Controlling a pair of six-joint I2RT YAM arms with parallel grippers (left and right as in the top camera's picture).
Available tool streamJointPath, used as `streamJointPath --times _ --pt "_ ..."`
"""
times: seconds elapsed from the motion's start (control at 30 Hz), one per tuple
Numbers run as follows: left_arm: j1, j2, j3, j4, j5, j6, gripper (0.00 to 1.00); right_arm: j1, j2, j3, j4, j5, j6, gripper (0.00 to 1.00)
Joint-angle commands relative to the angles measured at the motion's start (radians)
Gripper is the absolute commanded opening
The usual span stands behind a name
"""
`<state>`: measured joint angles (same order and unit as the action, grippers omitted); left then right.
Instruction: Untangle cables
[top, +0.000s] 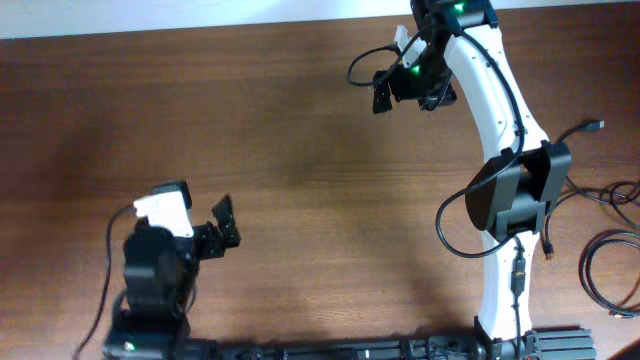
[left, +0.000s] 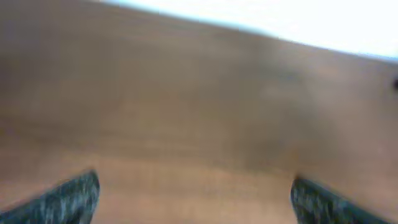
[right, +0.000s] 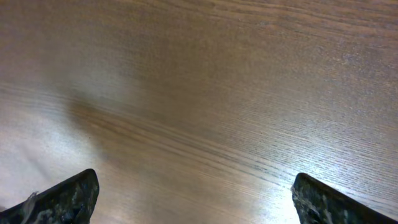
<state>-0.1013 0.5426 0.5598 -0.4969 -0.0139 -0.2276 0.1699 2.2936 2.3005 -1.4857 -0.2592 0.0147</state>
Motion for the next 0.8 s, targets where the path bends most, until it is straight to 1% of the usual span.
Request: streamJointPath --times 0.0,0.07,0.1,0.17,0.2,0.33,0.4,0.5,0.63,0.7,0.73,0.77 --pt "0.006 -0.141 -0.208 0.291 0.064 0.008 0.99 0.000 -0.013 -0.004 0.002 0.006 -0.011 0.98" --pt "0.013 -0.225 -0.347 0.573 0.064 0.008 0.99 0.000 -0.013 -0.004 0.002 0.006 -0.011 0.98" --pt "0.024 -0.248 -0.397 0.686 0.070 0.009 0.99 0.000 -0.013 -0.004 0.002 0.006 -0.011 0.98" --pt "0.058 -0.292 -0.523 0.971 0.071 0.009 0.99 0.000 -0.013 -0.004 0.002 0.006 -0.011 0.99" --pt "0.073 -0.310 -0.552 1.031 0.074 0.009 0.99 0.000 -0.013 -0.004 0.002 0.006 -0.011 0.98" --pt "0.125 -0.362 -0.550 1.023 0.067 0.013 0.99 0.000 -0.013 -0.004 0.002 0.006 -0.011 0.98" --pt "0.150 -0.415 -0.550 0.952 0.067 0.013 0.99 0.000 -0.013 -0.004 0.002 0.006 -0.011 0.98" --pt "0.166 -0.536 -0.550 0.751 0.058 0.025 0.99 0.000 -0.013 -0.004 0.002 0.006 -0.011 0.98" --pt "0.167 -0.538 -0.550 0.582 0.048 0.071 0.99 0.000 -0.013 -0.004 0.002 0.006 -0.011 0.98" --pt "0.167 -0.538 -0.550 0.472 0.048 0.089 0.99 0.000 -0.013 -0.004 0.002 0.006 -0.011 0.98" --pt "0.167 -0.538 -0.550 0.407 0.045 0.105 0.99 0.000 -0.013 -0.004 0.002 0.006 -0.011 0.98" --pt "0.167 -0.538 -0.550 0.414 0.067 0.187 0.99 0.000 -0.013 -0.004 0.002 0.006 -0.011 0.98"
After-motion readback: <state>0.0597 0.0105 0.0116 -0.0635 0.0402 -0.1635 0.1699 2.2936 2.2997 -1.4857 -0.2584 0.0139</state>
